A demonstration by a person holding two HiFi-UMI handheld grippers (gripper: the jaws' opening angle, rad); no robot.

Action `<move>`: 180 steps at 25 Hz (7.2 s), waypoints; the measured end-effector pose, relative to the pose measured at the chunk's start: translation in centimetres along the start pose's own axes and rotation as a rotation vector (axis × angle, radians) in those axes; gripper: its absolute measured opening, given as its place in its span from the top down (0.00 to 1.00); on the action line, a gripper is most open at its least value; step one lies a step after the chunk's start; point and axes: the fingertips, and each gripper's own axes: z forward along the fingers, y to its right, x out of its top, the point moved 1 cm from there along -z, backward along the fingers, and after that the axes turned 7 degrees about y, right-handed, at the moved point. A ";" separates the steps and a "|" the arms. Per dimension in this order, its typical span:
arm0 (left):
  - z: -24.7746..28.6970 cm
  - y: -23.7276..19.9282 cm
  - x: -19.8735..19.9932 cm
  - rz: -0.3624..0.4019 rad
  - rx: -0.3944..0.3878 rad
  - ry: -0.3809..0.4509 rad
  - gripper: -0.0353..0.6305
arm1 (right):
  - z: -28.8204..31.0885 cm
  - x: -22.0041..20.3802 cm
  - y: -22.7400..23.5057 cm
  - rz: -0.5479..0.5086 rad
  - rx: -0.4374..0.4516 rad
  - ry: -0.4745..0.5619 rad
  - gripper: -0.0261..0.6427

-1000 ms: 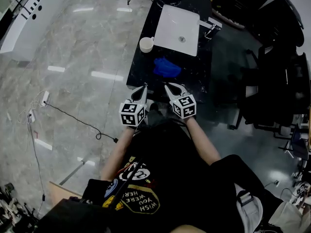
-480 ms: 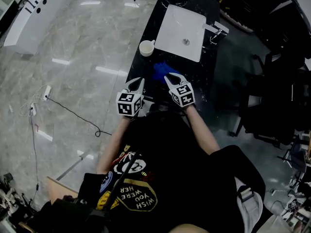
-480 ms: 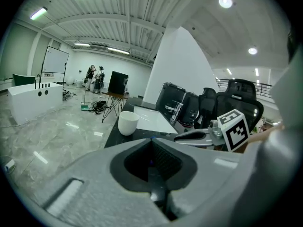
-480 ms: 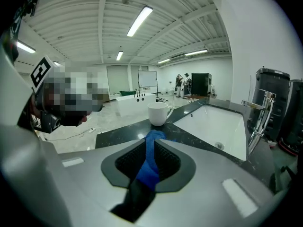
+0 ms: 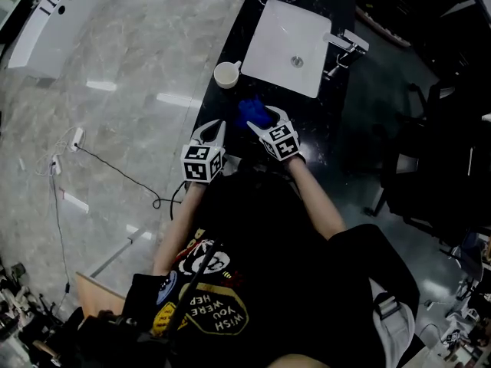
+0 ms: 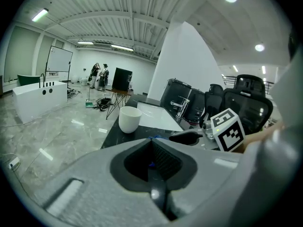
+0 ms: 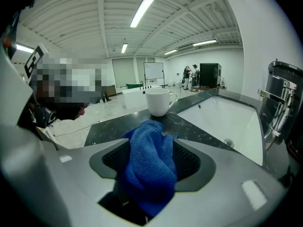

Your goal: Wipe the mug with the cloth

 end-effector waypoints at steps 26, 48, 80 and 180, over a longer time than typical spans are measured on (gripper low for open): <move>12.7 -11.4 7.0 0.079 0.006 0.003 0.94 | 7.0 6.5 3.7 0.001 -0.072 0.017 0.81; 12.1 -11.1 5.8 0.007 0.077 0.030 0.94 | 6.4 2.6 -3.6 -0.140 0.144 -0.128 0.81; 11.4 -10.4 5.5 -0.078 0.069 0.037 0.94 | 5.5 2.8 -3.2 -0.146 0.190 -0.117 0.82; 12.2 -11.1 5.6 -0.155 0.061 0.002 0.94 | 5.8 4.3 1.8 -0.081 0.146 -0.050 0.83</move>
